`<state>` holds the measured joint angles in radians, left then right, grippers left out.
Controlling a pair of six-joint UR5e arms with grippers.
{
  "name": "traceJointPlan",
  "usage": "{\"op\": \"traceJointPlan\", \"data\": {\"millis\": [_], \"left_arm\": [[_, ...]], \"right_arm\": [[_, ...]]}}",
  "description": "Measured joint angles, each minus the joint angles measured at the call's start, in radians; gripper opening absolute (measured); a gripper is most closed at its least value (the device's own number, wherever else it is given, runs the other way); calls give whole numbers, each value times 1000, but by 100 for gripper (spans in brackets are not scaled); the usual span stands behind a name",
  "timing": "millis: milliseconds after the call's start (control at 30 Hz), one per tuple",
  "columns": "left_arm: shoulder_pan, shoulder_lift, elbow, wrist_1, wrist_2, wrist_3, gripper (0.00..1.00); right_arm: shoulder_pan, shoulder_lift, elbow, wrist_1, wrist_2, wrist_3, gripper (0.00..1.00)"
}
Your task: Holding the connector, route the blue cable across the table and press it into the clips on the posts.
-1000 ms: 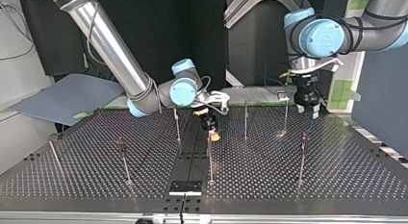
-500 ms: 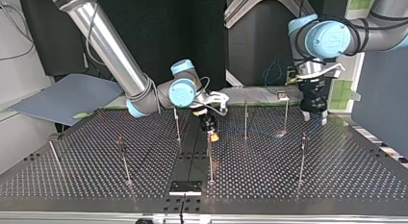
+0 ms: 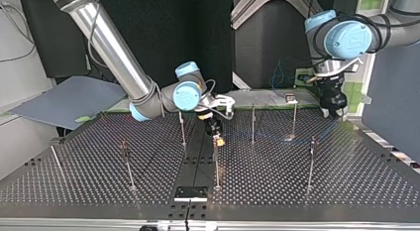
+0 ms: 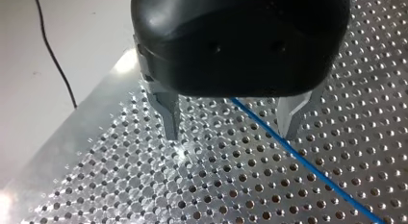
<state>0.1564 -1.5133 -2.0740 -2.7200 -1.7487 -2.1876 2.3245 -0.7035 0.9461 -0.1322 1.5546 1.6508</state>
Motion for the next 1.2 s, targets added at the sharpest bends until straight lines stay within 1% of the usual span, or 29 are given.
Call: {"op": "traceJointPlan", "data": {"millis": [167, 267, 333, 400, 500, 667, 833, 933, 1033, 1200], "left_arm": [[13, 35, -40, 38, 38, -44, 100], [14, 58, -64, 63, 62, -68, 100], [11, 72, -78, 72, 76, -75, 100], [6, 89, -94, 70, 92, -72, 100], [0, 106, -120, 52, 113, -52, 100], [-10, 113, -169, 6, 125, -6, 100], [-39, 116, -201, -33, 135, 36, 100], [-66, 116, -191, -31, 129, 67, 100], [-94, 111, -168, -12, 108, 95, 100], [-139, 81, -125, 23, 66, 140, 100]], "right_arm": [[-1, 0, 0, 1, 0, 0, 0], [-2, 0, 0, 1, 0, 0, 0], [-3, 0, 0, 1, 0, 0, 0], [-4, 0, 0, 0, 0, 0, 0], [-4, 0, 0, 1, 0, 1, 0], [-4, 0, 0, 1, -1, 1, 0], [-6, 0, 0, 1, 0, 4, 0], [-10, 0, 0, 2, 0, 4, 0], [-15, 0, 0, 3, -1, 6, 0], [-23, 0, 0, 4, -2, 7, 0]]}}
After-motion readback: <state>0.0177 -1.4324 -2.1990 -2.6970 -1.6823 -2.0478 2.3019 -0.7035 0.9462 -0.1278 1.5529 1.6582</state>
